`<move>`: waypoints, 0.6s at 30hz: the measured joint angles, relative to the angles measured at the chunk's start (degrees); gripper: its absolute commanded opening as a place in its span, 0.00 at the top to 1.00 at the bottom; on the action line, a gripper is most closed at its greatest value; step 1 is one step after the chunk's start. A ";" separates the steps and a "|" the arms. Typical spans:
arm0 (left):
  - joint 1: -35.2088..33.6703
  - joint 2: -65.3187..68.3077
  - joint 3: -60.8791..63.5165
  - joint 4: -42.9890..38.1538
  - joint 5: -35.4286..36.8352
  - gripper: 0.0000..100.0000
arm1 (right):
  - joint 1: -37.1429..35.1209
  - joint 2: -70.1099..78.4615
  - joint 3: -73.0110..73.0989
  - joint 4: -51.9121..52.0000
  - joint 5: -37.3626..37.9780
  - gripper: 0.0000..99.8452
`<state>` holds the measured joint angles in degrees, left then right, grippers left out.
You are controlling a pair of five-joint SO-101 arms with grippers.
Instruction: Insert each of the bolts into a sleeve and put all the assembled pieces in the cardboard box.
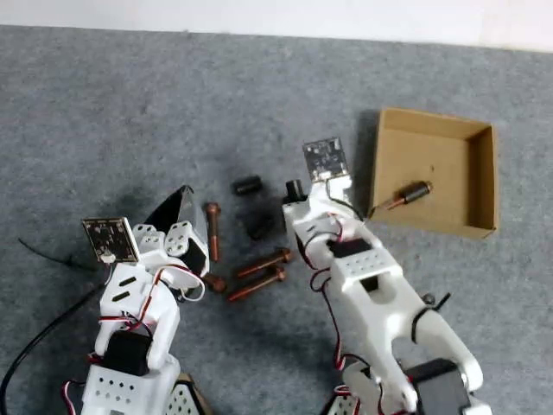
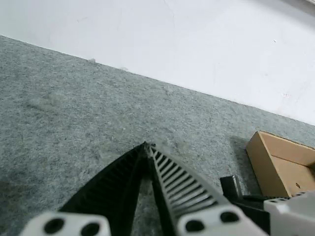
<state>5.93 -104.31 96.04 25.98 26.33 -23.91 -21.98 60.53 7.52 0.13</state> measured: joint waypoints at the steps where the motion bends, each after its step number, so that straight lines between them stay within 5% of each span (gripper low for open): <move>1: 0.00 0.00 0.00 0.00 0.00 0.99 | 0.00 -0.79 0.70 -0.09 0.09 1.00; 18: 4.84 0.00 0.00 3.60 -1.76 0.99 | 0.00 -13.01 8.26 -0.09 0.09 1.00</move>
<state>10.77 -104.31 96.04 29.58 24.57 -23.91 -34.99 68.79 7.43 0.22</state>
